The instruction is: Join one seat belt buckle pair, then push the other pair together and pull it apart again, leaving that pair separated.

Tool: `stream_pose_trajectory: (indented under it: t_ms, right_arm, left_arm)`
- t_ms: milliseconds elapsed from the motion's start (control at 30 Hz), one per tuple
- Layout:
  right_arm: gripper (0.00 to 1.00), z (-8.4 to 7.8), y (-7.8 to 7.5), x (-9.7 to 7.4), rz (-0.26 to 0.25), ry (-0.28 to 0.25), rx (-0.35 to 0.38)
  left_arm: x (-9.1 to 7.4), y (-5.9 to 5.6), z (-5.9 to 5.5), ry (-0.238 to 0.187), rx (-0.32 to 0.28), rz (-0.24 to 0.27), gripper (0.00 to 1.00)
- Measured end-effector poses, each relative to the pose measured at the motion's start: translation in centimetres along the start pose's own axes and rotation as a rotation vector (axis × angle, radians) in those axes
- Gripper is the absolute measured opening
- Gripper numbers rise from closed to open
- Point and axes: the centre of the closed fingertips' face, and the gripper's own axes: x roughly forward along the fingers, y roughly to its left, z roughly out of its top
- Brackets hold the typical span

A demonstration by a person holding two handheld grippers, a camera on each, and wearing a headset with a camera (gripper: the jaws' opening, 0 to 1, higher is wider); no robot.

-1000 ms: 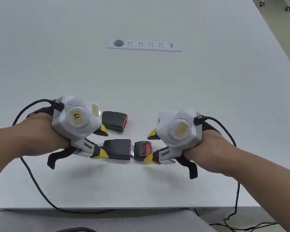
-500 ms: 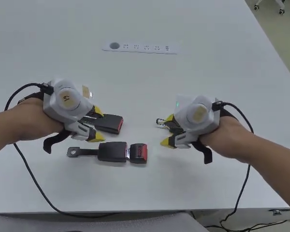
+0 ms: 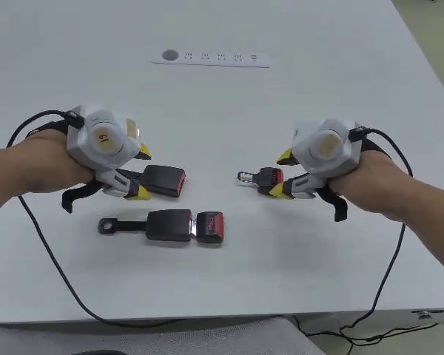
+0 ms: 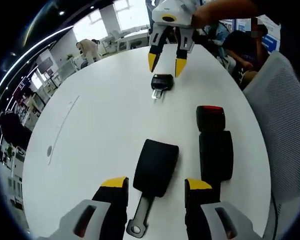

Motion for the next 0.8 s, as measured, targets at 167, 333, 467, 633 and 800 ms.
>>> stream_pose_trajectory:
  t_ms: [167, 333, 467, 633, 800]
  right_arm:
    - [0.32, -0.2, 0.0, 1.1, 0.031, 0.011, -0.005]
    - [0.31, -0.4, -0.1, 1.8, 0.046, 0.018, -0.010]
    - [0.31, -1.1, 0.0, 2.2, 0.061, 0.040, -0.024]
    - [0.32, -1.5, -0.2, 2.6, 0.086, 0.038, -0.026]
    - [0.32, -1.6, -0.1, 2.5, 0.130, 0.034, -0.034]
  left_arm:
    - [0.8, 0.8, 0.0, 0.001, -0.011, 0.001, 0.44]
    - [1.5, 0.1, 0.0, 0.022, 0.009, -0.025, 0.38]
    - [1.8, 0.5, -0.2, 0.016, -0.009, -0.023, 0.37]
    - [1.9, 0.5, -0.3, 0.026, -0.009, -0.015, 0.36]
    - [2.0, 0.6, -0.5, 0.047, -0.008, -0.001, 0.34]
